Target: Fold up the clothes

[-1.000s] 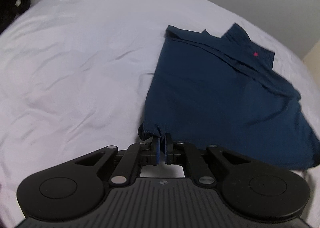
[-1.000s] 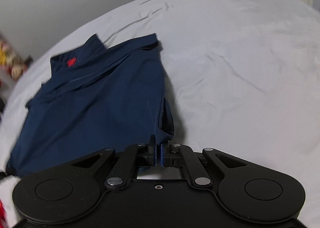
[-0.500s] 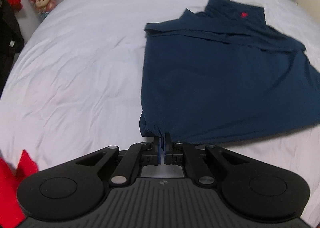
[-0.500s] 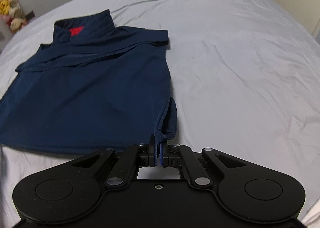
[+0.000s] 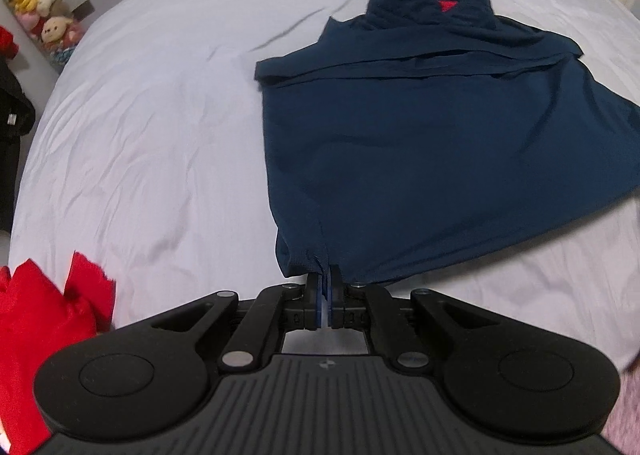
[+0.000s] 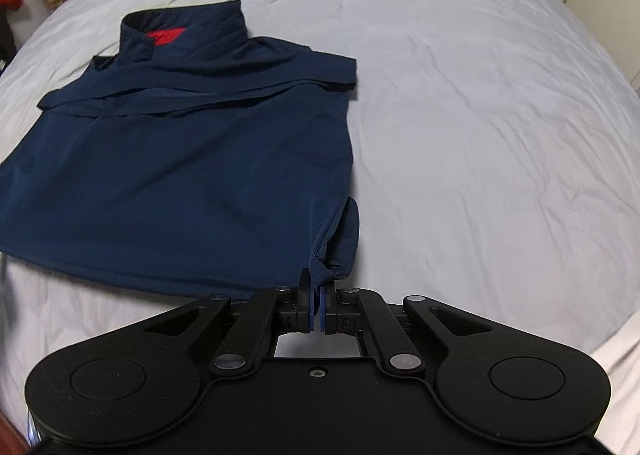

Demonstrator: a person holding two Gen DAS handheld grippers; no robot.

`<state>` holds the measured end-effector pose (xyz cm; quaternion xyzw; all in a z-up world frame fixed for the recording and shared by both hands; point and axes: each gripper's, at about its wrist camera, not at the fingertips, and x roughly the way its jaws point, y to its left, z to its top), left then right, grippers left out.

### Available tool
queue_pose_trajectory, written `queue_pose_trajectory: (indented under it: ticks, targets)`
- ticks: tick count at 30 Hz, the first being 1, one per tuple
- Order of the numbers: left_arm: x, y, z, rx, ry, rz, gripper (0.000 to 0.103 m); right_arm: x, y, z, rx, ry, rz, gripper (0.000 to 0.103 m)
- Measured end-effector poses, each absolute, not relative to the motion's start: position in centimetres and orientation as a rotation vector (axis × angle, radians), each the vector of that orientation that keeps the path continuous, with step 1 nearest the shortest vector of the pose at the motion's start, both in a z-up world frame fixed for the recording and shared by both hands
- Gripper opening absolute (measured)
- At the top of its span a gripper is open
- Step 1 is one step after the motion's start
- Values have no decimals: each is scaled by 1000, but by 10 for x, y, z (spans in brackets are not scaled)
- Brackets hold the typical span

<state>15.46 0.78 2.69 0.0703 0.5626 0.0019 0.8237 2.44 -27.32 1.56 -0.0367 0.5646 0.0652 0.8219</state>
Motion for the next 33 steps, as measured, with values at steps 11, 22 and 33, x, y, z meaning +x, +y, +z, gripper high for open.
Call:
queue_pose_trajectory:
  ticks: [11,22,33]
  targets:
    - [108,-7,6,197,1242,-27,1,20,-280,10,-105,1284,167,1]
    - [114,1,-24,158,1298,3,8,57,-293,-25,-50,1345,139,2]
    - [119,38,-4,170,1319,71,24,95,-332,6,-63,1373,71,40]
